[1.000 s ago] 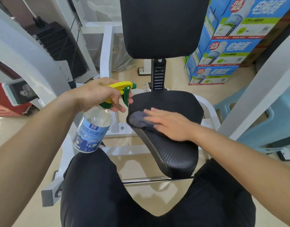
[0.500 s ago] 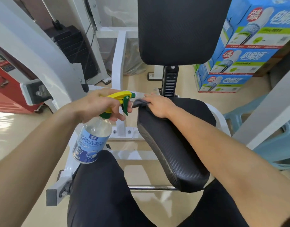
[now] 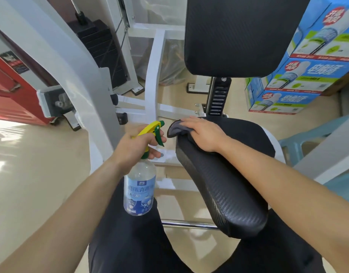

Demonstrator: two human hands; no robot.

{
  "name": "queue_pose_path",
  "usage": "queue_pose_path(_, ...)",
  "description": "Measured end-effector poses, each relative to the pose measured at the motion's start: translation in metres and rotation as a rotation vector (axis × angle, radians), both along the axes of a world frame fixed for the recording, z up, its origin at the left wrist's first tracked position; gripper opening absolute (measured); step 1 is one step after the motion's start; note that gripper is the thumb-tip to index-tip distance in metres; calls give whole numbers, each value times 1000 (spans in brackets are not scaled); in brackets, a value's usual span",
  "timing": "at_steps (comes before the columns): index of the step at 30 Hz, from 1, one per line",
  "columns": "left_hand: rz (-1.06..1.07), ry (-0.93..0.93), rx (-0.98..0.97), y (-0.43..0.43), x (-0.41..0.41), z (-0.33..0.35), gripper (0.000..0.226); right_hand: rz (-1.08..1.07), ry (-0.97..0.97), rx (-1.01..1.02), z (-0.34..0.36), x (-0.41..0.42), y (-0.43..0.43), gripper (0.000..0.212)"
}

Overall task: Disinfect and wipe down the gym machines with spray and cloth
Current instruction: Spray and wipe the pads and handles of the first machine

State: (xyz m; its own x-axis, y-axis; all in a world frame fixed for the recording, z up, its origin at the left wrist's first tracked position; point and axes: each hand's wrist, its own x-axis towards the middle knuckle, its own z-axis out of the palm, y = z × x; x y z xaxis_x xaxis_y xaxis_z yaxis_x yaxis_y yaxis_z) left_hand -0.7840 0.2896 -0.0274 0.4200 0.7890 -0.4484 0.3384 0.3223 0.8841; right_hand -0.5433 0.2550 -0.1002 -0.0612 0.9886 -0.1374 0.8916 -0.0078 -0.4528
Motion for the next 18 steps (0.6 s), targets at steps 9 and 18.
queue_pose_path(9, 171, -122, -210, -64, 2, -50, 31, -10, -100, -18, -8, 11, 28, 41)
queue_pose_path(18, 135, -195, -292, -78, 9, -76, 37, -38, -121, 11, -14, 9, 36, 40)
